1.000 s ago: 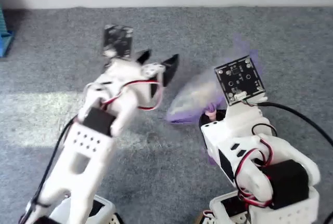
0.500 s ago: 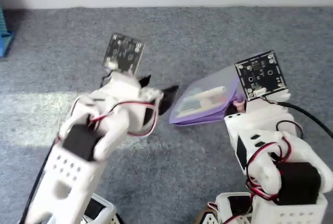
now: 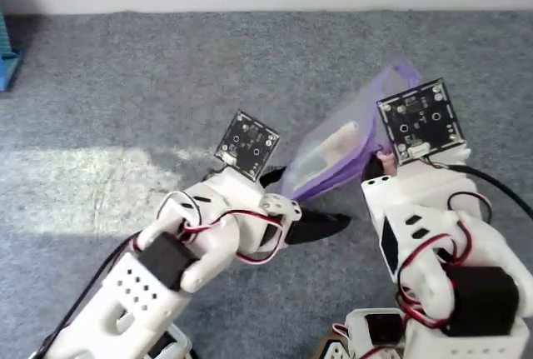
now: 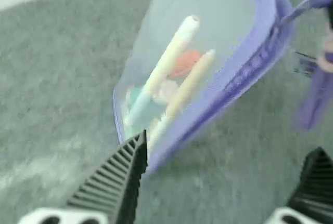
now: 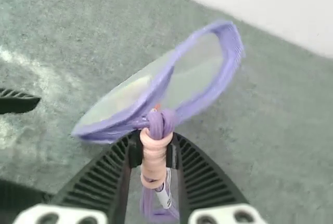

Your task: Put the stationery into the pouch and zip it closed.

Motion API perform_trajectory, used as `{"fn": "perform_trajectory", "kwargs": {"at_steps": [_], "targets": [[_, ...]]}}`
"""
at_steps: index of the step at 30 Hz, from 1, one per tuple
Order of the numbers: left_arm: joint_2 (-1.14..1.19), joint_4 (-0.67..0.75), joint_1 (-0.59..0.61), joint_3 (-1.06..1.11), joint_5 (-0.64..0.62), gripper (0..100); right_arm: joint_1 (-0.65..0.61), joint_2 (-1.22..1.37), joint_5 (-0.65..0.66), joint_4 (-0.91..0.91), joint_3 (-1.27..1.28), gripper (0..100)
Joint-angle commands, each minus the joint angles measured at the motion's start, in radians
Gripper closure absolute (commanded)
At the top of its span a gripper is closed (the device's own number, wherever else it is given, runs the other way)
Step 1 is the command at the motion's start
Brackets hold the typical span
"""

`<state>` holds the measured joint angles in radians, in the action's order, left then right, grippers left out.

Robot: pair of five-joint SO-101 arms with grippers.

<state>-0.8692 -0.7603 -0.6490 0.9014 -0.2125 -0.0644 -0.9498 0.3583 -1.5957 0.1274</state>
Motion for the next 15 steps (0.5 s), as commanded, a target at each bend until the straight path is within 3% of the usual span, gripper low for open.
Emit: {"fn": "perform_trajectory", "kwargs": {"at_steps": [1, 7, 15], "targets": [[-0.021, 0.256, -0.005, 0.081, -0.011, 56, 0.005, -0.016, 0.060, 0.030, -0.078, 99.1], [-0.021, 0.459, -0.008, 0.171, -0.009, 67, -0.038, -0.021, 0.066, 0.019, -0.117, 99.1], [-0.023, 0.479, -0.035, 0.174, 0.008, 68, -0.130, -0.013, 0.060, -0.050, -0.123, 99.1]]}}
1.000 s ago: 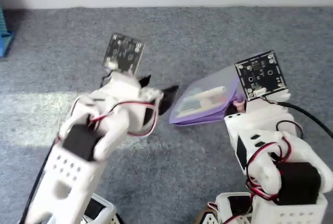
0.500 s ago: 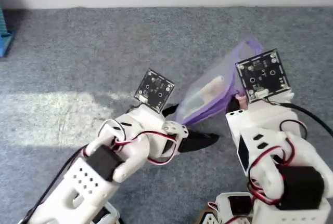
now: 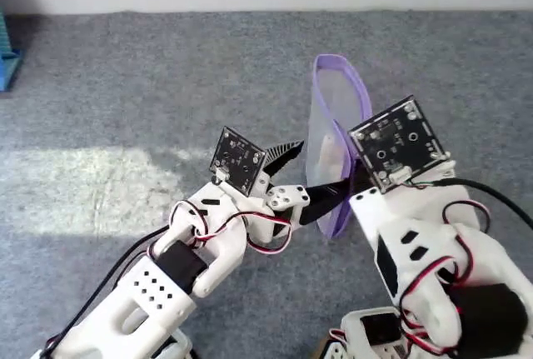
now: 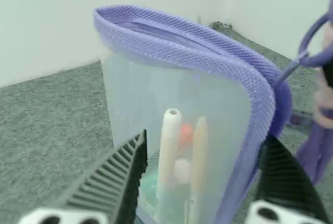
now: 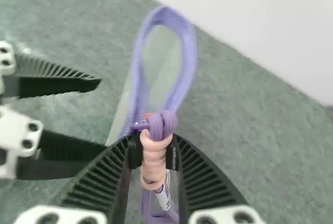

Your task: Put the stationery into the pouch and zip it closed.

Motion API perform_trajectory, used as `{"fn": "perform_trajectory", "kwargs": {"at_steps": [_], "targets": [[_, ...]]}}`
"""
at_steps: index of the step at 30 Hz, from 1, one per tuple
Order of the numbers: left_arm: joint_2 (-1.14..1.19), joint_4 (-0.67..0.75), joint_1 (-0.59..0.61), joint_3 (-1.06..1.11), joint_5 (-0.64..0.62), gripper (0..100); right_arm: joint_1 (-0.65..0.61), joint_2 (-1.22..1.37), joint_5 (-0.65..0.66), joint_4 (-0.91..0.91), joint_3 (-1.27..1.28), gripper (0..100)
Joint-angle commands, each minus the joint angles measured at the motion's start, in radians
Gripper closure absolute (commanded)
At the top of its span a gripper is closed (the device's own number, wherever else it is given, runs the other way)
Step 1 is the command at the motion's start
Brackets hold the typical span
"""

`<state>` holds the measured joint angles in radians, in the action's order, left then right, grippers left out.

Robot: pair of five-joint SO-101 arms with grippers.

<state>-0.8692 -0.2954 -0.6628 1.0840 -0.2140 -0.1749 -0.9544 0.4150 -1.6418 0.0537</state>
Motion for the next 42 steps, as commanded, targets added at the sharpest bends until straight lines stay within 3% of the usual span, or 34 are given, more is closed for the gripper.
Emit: {"fn": "perform_trajectory", "kwargs": {"at_steps": [1, 15, 24, 35, 42], "targets": [[-0.029, -0.009, -0.037, -0.008, 0.021, 68, -0.019, -0.007, 0.003, 0.002, -0.048, 99.1], [-0.117, -0.149, -0.104, -0.081, 0.025, 68, -0.024, -0.005, 0.008, 0.004, -0.048, 99.1], [0.031, -0.109, -0.031, -0.117, -0.058, 68, -0.024, -0.016, -0.002, -0.042, -0.054, 99.1], [0.167, -0.078, -0.028, -0.205, -0.103, 68, -0.022, -0.012, -0.054, -0.053, -0.054, 99.1], [0.072, -0.126, -0.031, -0.193, -0.061, 82, -0.018, -0.010, -0.054, -0.051, -0.054, 99.1]]}}
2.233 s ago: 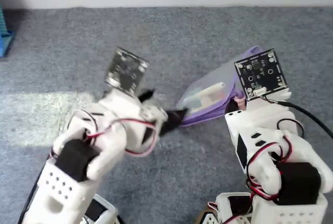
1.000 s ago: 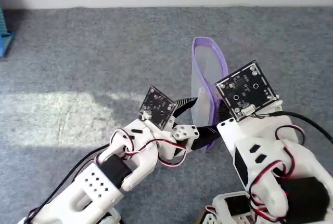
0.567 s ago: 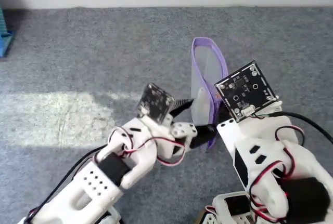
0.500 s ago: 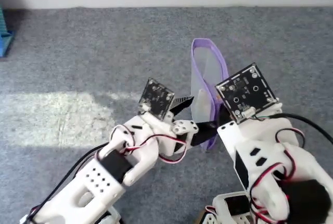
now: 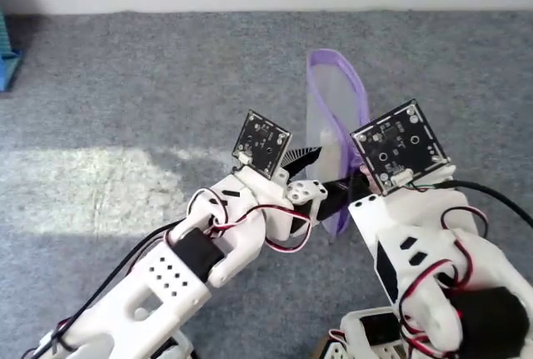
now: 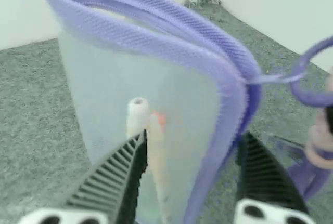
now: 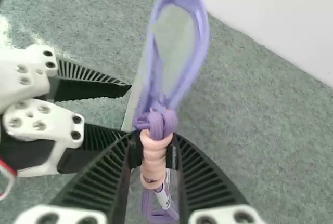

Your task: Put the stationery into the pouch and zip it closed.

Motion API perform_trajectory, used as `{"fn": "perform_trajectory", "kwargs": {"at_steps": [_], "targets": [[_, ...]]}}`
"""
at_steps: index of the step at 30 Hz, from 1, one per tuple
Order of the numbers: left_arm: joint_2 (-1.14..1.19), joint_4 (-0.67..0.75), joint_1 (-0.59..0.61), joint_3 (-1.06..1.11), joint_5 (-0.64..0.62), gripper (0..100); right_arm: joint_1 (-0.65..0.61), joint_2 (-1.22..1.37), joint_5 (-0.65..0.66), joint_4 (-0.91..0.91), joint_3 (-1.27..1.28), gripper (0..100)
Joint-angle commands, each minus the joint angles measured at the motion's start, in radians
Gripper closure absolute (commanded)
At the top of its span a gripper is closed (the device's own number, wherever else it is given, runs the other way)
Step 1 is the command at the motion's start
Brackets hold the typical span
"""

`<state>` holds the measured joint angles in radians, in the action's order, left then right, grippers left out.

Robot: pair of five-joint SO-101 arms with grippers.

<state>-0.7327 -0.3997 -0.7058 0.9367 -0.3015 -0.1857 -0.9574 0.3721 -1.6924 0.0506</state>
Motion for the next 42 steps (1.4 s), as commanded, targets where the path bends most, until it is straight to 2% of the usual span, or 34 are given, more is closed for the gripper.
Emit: {"fn": "perform_trajectory", "kwargs": {"at_steps": [1, 7, 10, 14, 20, 28, 34, 37, 42], "targets": [[-0.083, -0.034, 0.012, -0.044, 0.044, 83, -0.007, -0.004, -0.011, -0.001, -0.048, 99.1], [-0.173, -0.140, 0.015, -0.036, 0.100, 86, -0.013, -0.002, -0.048, 0.015, -0.023, 99.1], [-0.201, -0.147, 0.015, 0.015, 0.143, 86, -0.013, -0.004, -0.055, 0.022, -0.006, 99.1], [-0.233, -0.147, 0.015, 0.082, 0.207, 86, -0.013, -0.008, -0.055, 0.018, 0.005, 99.1], [-0.302, -0.146, 0.011, 0.107, 0.206, 85, -0.016, -0.007, -0.055, 0.010, 0.026, 99.1], [-0.307, -0.038, 0.011, 0.105, 0.204, 79, -0.145, -0.013, -0.074, -0.042, 0.037, 99.1], [-0.307, -0.035, 0.017, 0.139, 0.204, 79, -0.148, -0.013, -0.095, -0.047, 0.037, 99.1], [-0.308, -0.034, 0.017, 0.168, 0.178, 83, -0.148, -0.013, -0.095, -0.047, 0.035, 99.1], [-0.315, -0.034, 0.017, 0.173, 0.176, 99, -0.143, -0.013, -0.095, -0.038, 0.035, 99.1]]}}
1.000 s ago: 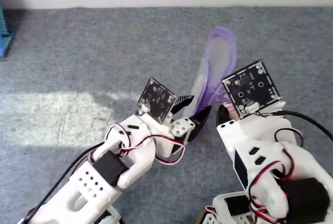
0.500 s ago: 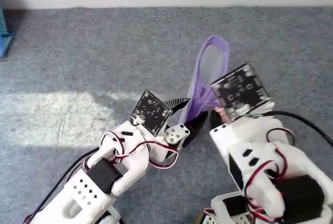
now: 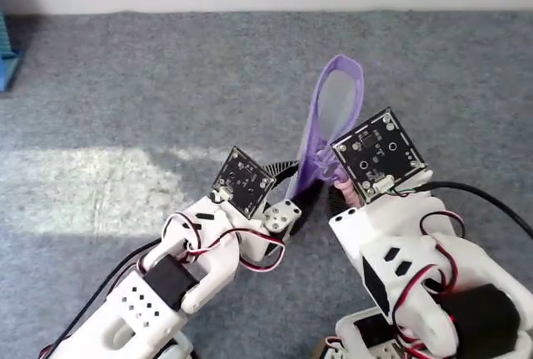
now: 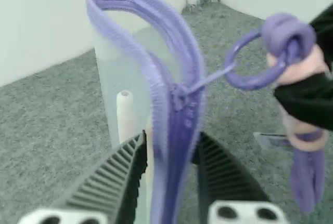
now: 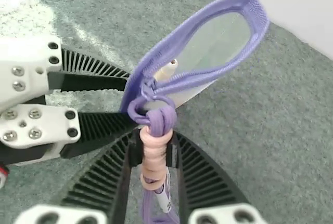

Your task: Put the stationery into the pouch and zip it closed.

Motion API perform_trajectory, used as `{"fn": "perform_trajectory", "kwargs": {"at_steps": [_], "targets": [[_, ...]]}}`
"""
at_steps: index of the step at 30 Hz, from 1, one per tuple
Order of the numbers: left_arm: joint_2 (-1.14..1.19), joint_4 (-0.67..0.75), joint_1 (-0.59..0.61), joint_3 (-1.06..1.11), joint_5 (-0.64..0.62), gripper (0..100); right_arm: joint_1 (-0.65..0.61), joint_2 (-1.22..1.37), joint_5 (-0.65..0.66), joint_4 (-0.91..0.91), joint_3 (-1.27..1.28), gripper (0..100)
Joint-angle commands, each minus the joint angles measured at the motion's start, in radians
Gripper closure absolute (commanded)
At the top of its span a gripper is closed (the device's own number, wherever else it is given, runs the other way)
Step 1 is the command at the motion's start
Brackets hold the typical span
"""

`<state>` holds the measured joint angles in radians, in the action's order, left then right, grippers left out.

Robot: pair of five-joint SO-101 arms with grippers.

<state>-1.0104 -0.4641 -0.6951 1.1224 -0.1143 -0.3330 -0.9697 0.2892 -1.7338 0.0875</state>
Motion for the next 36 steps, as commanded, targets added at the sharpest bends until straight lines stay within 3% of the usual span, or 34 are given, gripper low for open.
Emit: {"fn": "perform_trajectory", "kwargs": {"at_steps": [1, 8, 16, 21, 31, 36], "targets": [[-0.037, 0.031, 0.005, -0.013, -0.008, 99, 0.004, -0.001, -0.012, 0.004, -0.002, 99.1], [-0.038, 0.026, 0.005, -0.015, -0.011, 99, 0.027, 0.010, -0.005, 0.127, 0.000, 99.1], [-0.038, 0.025, 0.006, -0.013, -0.015, 99, 0.289, 0.156, 0.058, 0.412, 0.048, 99.1], [-0.038, 0.025, 0.006, -0.012, -0.017, 99, 0.390, 0.282, 0.058, 0.565, 0.043, 99.1], [-0.038, 0.026, 0.006, 0.041, -0.017, 99, 0.426, 0.361, 0.114, 0.728, 0.060, 99.1], [-0.038, 0.029, 0.006, 0.008, -0.011, 99, 0.390, 0.346, 0.109, 0.671, 0.048, 99.1]]}}
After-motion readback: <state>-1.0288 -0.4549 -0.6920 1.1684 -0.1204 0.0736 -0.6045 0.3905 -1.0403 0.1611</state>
